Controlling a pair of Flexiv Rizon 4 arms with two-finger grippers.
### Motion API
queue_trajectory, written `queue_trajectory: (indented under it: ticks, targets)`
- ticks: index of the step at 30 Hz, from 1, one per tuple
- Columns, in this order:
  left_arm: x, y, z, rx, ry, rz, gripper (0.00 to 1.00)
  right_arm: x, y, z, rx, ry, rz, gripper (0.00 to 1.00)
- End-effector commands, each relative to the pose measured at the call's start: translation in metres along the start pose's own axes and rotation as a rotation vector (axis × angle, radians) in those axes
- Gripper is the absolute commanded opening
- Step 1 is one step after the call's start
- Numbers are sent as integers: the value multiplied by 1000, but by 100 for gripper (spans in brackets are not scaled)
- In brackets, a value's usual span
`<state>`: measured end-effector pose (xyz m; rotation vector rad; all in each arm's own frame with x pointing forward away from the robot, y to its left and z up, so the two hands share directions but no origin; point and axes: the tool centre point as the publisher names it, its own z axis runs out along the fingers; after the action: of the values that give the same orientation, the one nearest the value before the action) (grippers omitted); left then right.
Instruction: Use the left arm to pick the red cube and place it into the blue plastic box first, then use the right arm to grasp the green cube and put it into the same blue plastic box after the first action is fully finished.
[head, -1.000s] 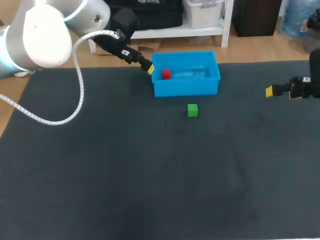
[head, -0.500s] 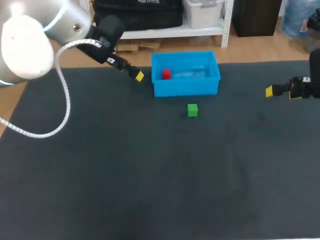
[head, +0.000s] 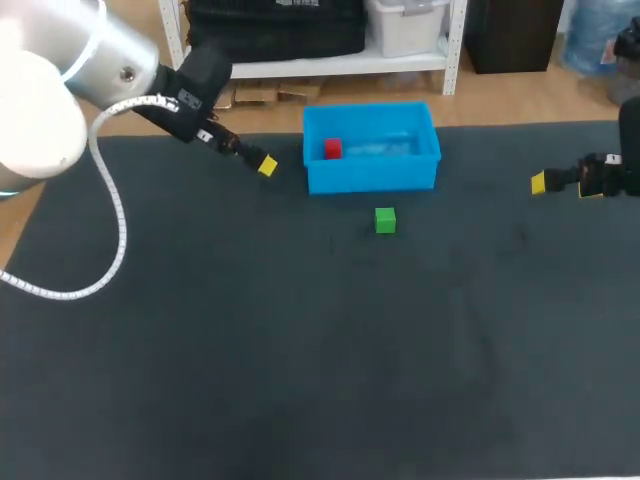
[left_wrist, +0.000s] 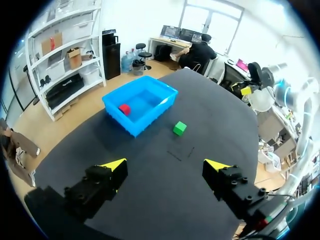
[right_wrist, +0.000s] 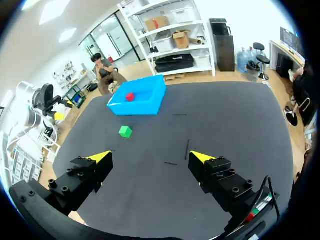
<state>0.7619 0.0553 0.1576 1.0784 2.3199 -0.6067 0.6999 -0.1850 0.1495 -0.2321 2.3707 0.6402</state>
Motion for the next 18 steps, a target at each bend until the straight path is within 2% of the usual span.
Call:
queue_trajectory:
  ticks: [1,18]
  targets:
    - [11,-7,-3,17,-27,9,100,0,0,0,0,1,0,100]
    - [21,-12,-3,43,-15,15,100,0,0,0,0,1,0,100]
